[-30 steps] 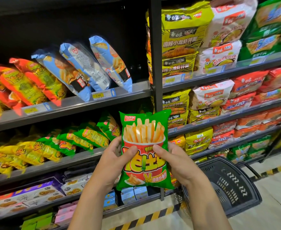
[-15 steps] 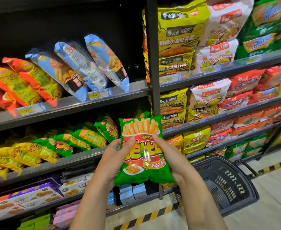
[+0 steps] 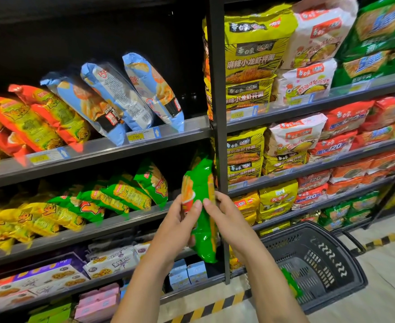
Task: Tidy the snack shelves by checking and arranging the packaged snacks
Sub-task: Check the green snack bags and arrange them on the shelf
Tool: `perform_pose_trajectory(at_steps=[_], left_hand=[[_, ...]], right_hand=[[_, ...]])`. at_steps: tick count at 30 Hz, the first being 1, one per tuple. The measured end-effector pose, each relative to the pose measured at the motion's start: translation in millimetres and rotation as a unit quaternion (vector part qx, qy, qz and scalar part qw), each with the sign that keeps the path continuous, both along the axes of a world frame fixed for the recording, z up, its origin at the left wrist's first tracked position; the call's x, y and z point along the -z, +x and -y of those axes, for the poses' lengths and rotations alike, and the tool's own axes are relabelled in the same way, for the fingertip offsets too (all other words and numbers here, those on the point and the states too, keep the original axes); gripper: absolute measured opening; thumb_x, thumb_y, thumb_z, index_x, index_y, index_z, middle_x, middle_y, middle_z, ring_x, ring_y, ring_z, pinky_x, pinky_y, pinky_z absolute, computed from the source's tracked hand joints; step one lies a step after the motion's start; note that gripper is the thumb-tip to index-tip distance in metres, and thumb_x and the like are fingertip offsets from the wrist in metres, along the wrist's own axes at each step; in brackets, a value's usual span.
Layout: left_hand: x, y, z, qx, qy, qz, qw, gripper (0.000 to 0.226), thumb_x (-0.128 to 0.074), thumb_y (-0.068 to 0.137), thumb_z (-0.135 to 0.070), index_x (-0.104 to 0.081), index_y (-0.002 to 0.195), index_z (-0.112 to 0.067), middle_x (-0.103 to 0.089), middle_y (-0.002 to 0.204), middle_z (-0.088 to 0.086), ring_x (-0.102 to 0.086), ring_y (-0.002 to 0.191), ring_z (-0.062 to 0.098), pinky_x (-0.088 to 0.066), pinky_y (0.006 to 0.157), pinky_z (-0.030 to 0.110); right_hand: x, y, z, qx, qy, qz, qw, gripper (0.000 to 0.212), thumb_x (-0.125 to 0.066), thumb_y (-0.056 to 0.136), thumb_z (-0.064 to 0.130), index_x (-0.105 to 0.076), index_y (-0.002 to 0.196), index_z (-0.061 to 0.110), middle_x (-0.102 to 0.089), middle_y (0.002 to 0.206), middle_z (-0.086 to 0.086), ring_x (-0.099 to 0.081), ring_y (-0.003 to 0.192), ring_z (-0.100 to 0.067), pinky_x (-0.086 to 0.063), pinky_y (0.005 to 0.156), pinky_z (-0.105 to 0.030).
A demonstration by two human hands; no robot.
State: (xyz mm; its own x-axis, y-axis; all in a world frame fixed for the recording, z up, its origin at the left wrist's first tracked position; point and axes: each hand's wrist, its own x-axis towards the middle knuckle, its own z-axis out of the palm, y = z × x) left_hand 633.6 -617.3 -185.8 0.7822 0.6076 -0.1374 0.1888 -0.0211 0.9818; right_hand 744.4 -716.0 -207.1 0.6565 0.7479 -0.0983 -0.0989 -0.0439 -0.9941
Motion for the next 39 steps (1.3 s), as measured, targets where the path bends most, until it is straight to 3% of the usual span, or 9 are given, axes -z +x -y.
perform_pose_trajectory(at_steps=[3,6,11,15,17,21,27,33,39], left_hand=[[3,-4,-5,-0.033,-0.021,0.01,0.999,0.075,-0.073,0.075,-0.078,-0.05,0.142,-0.052,-0.072,0.125,-0.022,-0.069,0.116,0.003,-0.056,0.103,0.042],[5,-5,-5,-0.08,-0.054,0.029,0.995,0.093,-0.088,0.063,-0.072,-0.048,0.142,-0.042,-0.074,0.125,-0.011,-0.073,0.114,0.014,-0.059,0.099,0.051],[6,-9,-12,-0.079,-0.131,0.064,0.986,0.049,-0.079,0.089,-0.029,-0.06,0.134,-0.027,-0.078,0.12,0.007,-0.077,0.106,0.03,-0.062,0.091,0.052],[-1,-12,-11,-0.056,-0.188,0.099,0.976,0.047,-0.073,0.086,-0.03,-0.066,0.132,-0.023,-0.079,0.118,0.01,-0.078,0.105,0.032,-0.061,0.085,0.046],[0,-12,-11,-0.049,-0.216,0.101,0.97,0.051,-0.08,0.086,-0.029,-0.067,0.134,-0.019,-0.077,0.122,0.014,-0.076,0.11,0.035,-0.058,0.095,0.052],[2,-9,-12,-0.027,-0.243,0.098,0.965,0.054,-0.078,0.089,-0.031,-0.066,0.139,-0.014,-0.073,0.13,0.019,-0.07,0.121,0.041,-0.048,0.111,0.063],[1,-7,-11,-0.026,-0.131,0.093,0.987,0.026,-0.065,0.098,-0.012,-0.066,0.121,-0.023,-0.082,0.108,0.0,-0.08,0.093,0.014,-0.063,0.066,0.028],[-4,-6,-11,0.01,-0.093,0.085,0.992,0.049,-0.062,0.098,0.006,-0.053,0.107,-0.042,-0.07,0.079,-0.042,-0.064,0.08,-0.025,-0.048,0.061,0.001],[-5,-5,-11,0.012,-0.072,0.095,0.993,0.049,-0.062,0.097,0.008,-0.054,0.107,-0.039,-0.069,0.079,-0.043,-0.063,0.08,-0.026,-0.049,0.065,0.001]], right_hand=[[-1,3,3,-0.024,0.004,-0.042,0.999,0.035,-0.053,0.109,0.038,-0.057,0.142,0.029,-0.069,0.131,0.006,-0.068,0.118,-0.006,-0.055,0.106,-0.041],[1,5,3,-0.023,0.004,-0.028,0.999,0.031,-0.055,0.108,0.03,-0.063,0.138,0.027,-0.072,0.128,0.005,-0.069,0.118,-0.008,-0.058,0.103,-0.037],[5,10,9,0.027,0.038,-0.004,0.999,0.028,-0.071,0.099,0.012,-0.067,0.125,0.022,-0.071,0.119,0.004,-0.07,0.107,-0.01,-0.057,0.078,-0.018],[5,16,15,0.03,0.051,-0.046,0.997,0.054,-0.083,0.085,0.026,-0.058,0.133,0.02,-0.067,0.126,-0.003,-0.071,0.106,-0.01,-0.057,0.078,-0.018],[5,18,18,-0.017,0.052,-0.078,0.995,0.066,-0.08,0.081,0.037,-0.055,0.14,0.02,-0.071,0.13,-0.002,-0.072,0.111,-0.009,-0.058,0.086,-0.025],[5,17,23,-0.092,0.076,-0.135,0.984,0.051,-0.067,0.094,0.034,-0.06,0.139,0.014,-0.074,0.13,-0.008,-0.07,0.123,-0.026,-0.053,0.106,-0.047],[9,25,28,-0.067,0.102,-0.095,0.988,0.054,-0.073,0.088,0.026,-0.059,0.139,0.012,-0.075,0.129,-0.006,-0.071,0.121,-0.024,-0.055,0.104,-0.044],[12,34,37,-0.056,0.087,-0.037,0.994,0.052,-0.076,0.09,0.001,-0.058,0.136,0.017,-0.075,0.126,-0.002,-0.07,0.12,-0.016,-0.057,0.096,-0.028],[13,39,38,-0.058,0.093,-0.02,0.994,0.057,-0.079,0.085,0.008,-0.058,0.137,0.018,-0.075,0.128,-0.002,-0.069,0.121,-0.018,-0.056,0.099,-0.031]])
